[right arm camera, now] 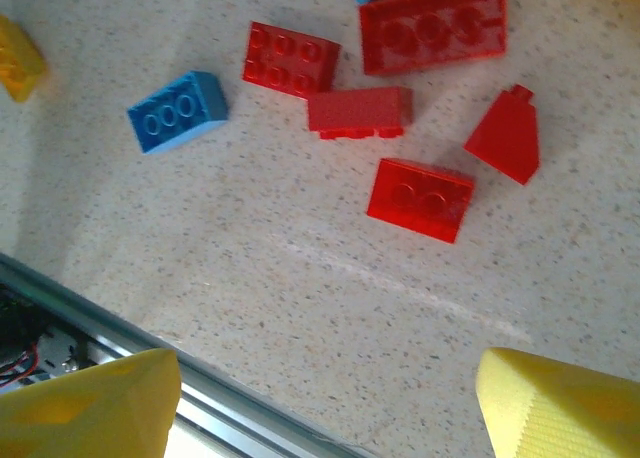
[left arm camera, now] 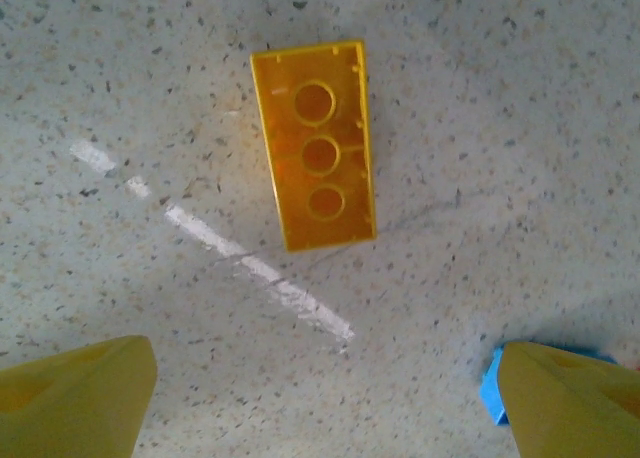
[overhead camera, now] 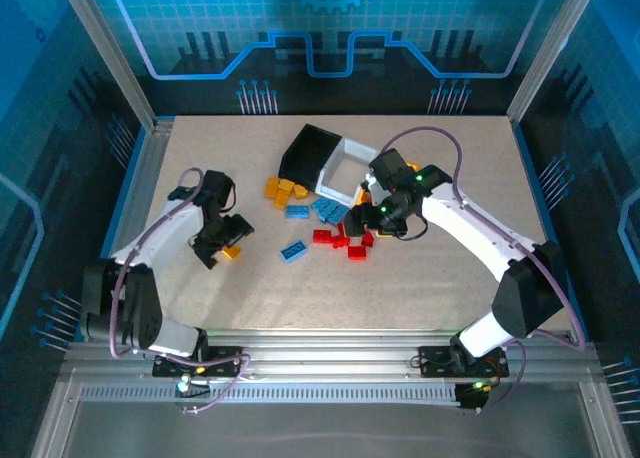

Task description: Sort the legos into containers by color

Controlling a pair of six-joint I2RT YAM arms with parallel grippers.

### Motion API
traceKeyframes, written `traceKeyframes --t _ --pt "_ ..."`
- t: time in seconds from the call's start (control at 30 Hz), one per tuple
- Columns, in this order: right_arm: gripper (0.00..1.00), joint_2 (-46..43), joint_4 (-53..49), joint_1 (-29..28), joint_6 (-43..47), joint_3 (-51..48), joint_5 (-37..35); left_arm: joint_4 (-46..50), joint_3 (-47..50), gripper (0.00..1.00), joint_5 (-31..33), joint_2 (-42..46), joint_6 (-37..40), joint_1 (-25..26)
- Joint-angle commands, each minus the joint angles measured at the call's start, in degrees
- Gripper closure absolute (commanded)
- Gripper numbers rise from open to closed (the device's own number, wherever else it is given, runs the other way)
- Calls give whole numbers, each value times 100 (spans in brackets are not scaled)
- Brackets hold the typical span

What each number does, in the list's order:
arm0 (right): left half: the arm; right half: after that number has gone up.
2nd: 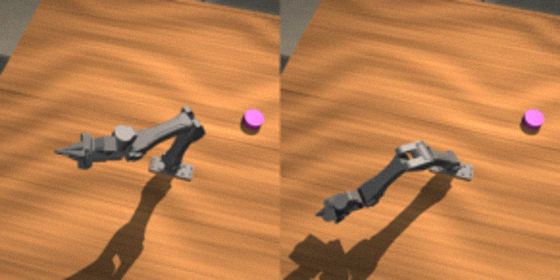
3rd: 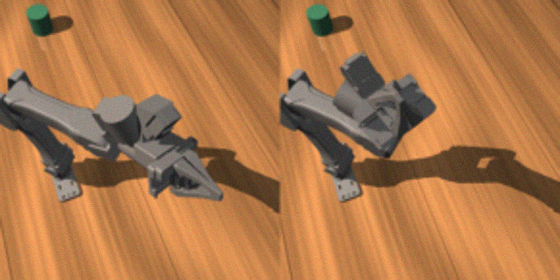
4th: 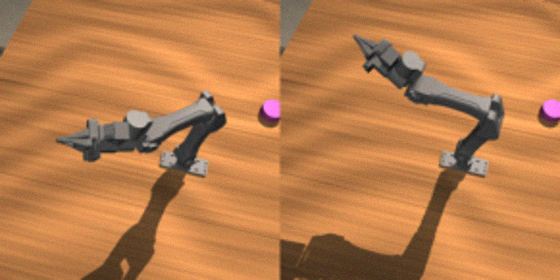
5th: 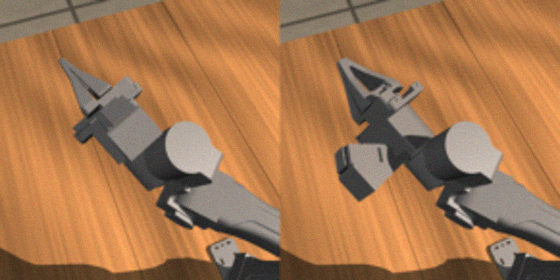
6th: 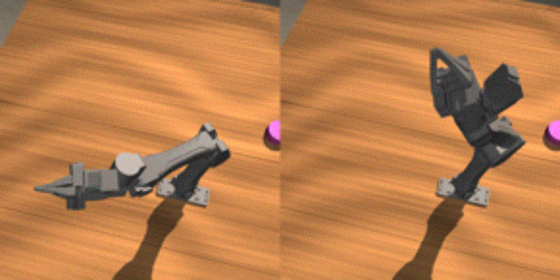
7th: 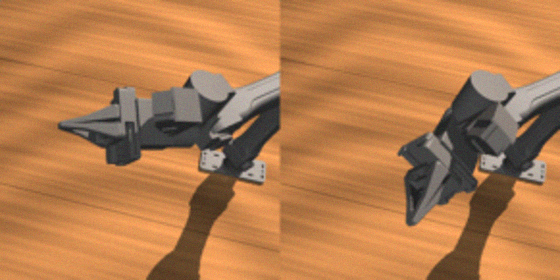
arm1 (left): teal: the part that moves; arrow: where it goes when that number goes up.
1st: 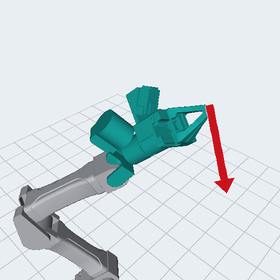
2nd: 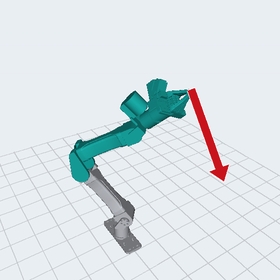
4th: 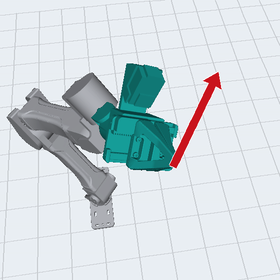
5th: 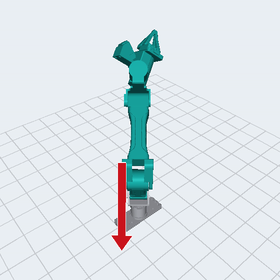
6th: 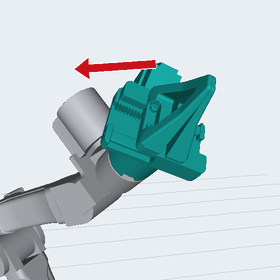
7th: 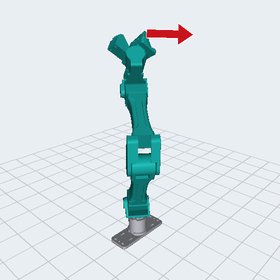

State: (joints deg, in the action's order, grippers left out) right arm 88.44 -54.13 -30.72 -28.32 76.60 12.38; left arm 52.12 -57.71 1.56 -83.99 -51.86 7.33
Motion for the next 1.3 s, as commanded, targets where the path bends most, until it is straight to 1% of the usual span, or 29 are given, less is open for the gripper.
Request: traceKeyframes --t 0.0,0.13,0.27,0.4,0.53,0.6,0.8,0.97,1.07,1.1,1.13,1.27 --pt "22 102 39 30 296 254 415 131 -100 11 170 -299 -477 -67" --pt "22 176 165 157 544 229 621 -19 -47 11 310 -511 -715 -63" --pt "23 211 156 335 625 143 823 -102 -71 13 321 -812 -715 -68" --pt "25 156 161 402 598 58 939 -176 -203 21 402 -1175 -547 -65" --pt "26 147 292 400 464 -37 994 -225 -408 25 466 -1493 -366 -141" --pt "27 168 308 390 366 -70 897 -237 -447 27 455 -1575 -299 -194" --pt "31 259 358 380 214 -22 822 -510 -155 38 380 -1585 -218 -259" --pt "32 480 204 356 146 349 623 -725 93 43 236 -1585 -162 -279" --pt "34 593 254 330 -37 444 531 -669 13 49 233 -1567 9 -285" --pt "35 646 248 321 -82 481 519 -653 -40 52 232 -1561 67 -289" --pt "35 692 237 313 -124 522 495 -618 -100 56 227 -1543 123 -285" --pt "35 837 143 330 -212 725 342 -512 -374 64 122 -1574 275 -298"
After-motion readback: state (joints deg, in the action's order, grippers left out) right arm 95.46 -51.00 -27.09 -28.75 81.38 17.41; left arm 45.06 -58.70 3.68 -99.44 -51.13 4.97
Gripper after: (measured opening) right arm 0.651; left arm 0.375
